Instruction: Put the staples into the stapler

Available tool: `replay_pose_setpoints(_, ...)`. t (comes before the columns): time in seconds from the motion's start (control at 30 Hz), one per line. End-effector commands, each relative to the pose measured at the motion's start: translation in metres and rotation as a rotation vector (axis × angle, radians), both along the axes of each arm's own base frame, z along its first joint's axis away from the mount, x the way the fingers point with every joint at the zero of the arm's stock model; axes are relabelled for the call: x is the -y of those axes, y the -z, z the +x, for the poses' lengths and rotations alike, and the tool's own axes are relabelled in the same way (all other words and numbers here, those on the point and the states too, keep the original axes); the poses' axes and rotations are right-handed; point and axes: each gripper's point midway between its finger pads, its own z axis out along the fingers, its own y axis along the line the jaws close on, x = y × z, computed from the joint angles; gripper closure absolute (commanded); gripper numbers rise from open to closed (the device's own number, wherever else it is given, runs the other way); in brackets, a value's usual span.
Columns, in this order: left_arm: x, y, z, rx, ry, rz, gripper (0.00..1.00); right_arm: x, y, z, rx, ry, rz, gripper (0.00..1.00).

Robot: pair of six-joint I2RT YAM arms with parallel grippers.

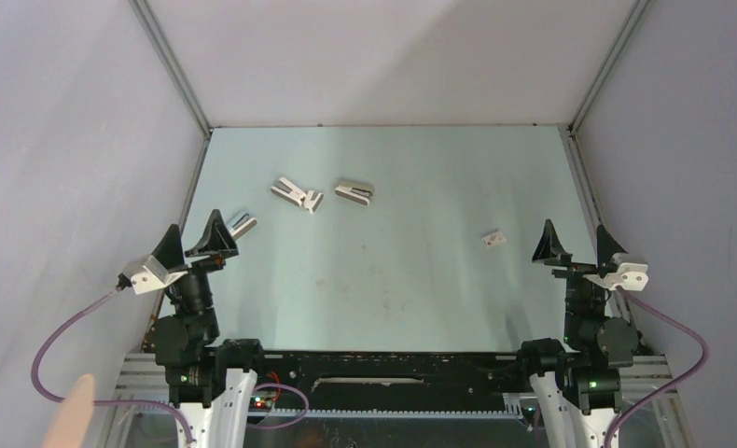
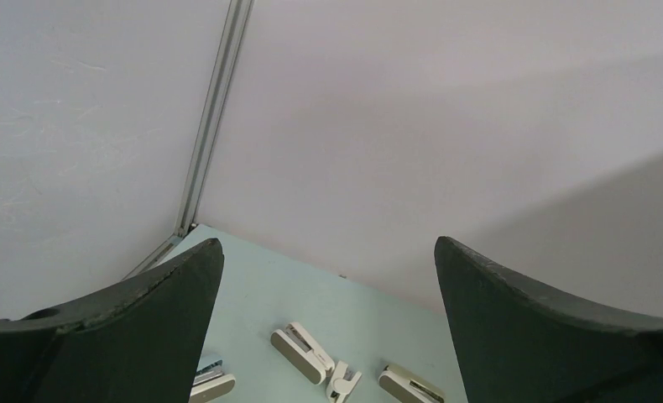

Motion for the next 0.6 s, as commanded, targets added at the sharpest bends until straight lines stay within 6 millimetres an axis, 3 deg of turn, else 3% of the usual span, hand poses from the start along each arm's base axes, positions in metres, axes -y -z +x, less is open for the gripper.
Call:
replay_pose_setpoints(0.0,-0.002,-0.015,-0.009,0.050,-0.007,-0.016,0.00,-0.003,-0.025,-0.019,0.088,-0.025,0.003,0.01)
replay_pose_setpoints(0.2,-0.003,-0.011,-0.011,0.036,-0.011,-0.021,0.00,-0.009,-0.025,-0.017,0.063,-0.060,0.019,0.01)
replay_pose_setpoints(0.37,-0.003,-0.011,-0.013,0.040,-0.011,-0.024,0.00,-0.018,-0.016,-0.004,-0.057,-0.111,0.052,0.01)
replay_pose_setpoints(0.57,0.005,-0.013,-0.014,0.029,0.030,-0.019,0.00,-0.037,0.025,0.019,-0.331,-0.195,0.176,0.01)
